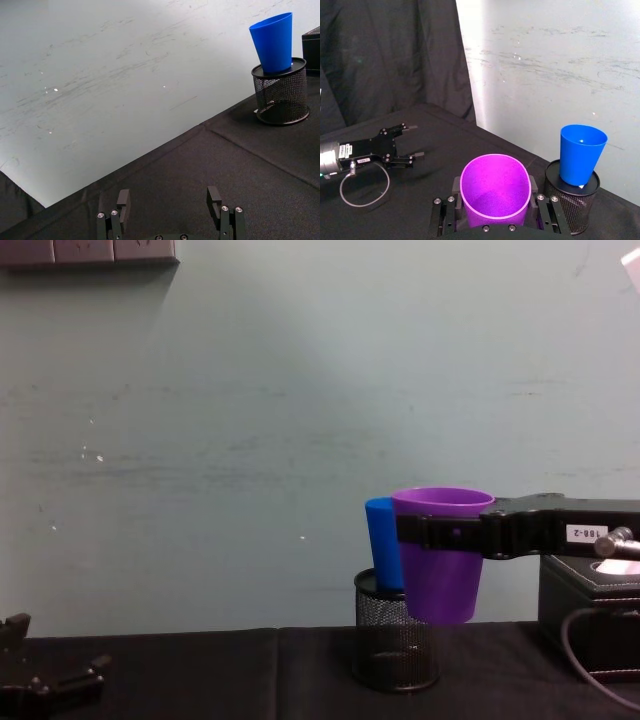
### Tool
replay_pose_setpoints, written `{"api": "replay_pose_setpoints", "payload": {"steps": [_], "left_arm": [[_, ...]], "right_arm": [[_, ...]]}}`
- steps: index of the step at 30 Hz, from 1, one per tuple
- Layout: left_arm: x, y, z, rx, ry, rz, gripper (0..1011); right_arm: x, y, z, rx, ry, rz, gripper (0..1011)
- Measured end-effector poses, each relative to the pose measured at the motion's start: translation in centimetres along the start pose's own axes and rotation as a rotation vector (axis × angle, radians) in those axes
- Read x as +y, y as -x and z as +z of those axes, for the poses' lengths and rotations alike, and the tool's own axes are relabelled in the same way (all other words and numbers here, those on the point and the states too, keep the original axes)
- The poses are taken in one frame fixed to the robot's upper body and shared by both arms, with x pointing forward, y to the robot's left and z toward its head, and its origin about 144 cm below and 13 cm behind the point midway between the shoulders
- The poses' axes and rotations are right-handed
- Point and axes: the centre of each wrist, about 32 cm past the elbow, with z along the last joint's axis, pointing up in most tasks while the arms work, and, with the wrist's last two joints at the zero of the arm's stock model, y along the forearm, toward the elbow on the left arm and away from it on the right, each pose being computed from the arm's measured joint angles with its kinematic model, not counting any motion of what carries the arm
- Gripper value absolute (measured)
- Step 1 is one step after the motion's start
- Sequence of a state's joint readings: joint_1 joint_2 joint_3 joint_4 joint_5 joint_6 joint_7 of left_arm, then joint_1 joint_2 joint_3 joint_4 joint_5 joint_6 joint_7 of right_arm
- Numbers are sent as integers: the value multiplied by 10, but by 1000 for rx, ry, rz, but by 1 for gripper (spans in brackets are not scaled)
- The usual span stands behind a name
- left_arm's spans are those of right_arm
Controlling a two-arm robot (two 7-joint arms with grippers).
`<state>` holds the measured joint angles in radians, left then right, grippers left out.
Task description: Pick up one cup with a gripper and tap it against the other cup.
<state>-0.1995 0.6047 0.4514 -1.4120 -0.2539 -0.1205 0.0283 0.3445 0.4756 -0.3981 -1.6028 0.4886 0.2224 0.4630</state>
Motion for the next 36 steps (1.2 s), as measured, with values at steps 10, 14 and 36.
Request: {"api": "replay_pose_setpoints", "payload": {"steps": [10, 14, 36], "left_arm": [[0, 0, 0, 0, 0, 0, 1000], [0, 0, 0, 0, 0, 0, 1000], [0, 0, 0, 0, 0, 0, 1000]], "right_arm": [[0, 0, 0, 0, 0, 0, 724], [0, 0, 0, 0, 0, 0, 724], [0, 0, 0, 0, 0, 0, 724]]}}
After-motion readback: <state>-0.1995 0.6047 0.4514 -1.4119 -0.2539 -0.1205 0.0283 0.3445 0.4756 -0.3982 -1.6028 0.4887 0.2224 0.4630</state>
